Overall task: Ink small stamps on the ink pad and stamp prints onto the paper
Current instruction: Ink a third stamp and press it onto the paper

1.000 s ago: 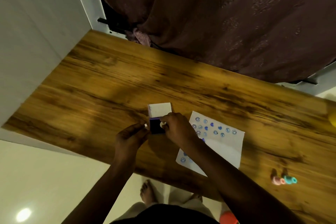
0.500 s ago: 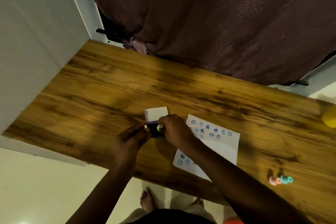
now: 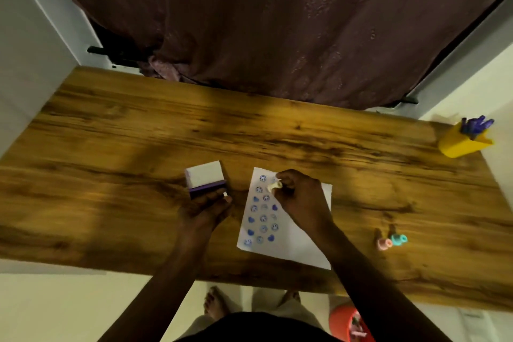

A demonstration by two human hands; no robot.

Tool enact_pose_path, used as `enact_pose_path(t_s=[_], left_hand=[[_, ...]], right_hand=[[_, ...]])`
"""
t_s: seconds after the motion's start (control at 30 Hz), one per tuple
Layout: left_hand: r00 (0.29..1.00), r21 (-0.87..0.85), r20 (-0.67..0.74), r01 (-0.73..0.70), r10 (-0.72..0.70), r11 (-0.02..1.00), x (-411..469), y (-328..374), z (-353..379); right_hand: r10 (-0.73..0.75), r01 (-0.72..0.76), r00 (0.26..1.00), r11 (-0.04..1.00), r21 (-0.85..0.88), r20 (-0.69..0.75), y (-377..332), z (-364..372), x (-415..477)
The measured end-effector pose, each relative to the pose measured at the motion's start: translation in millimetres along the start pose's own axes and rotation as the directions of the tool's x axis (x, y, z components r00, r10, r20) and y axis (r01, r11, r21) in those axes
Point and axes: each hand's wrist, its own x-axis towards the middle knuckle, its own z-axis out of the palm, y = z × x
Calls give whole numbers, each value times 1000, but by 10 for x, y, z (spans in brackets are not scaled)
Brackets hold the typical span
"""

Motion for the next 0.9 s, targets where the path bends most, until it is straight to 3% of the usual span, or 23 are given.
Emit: enact_pose_path(t_s=[0.13,0.27,0.9], left_hand=[[999,41,43,-5,3,999,-15,-65,192],[995,106,91,-39,29,994,-20,-127,299],[996,181,74,-55,42,982,12,-196,380]], right_hand=[[106,-122,989,980,-159,-105,397,-277,-59],[168,-192,977,960,-202,-132,644,-397,-79],[112,-127,992,944,-306,-65,764,-325,7]])
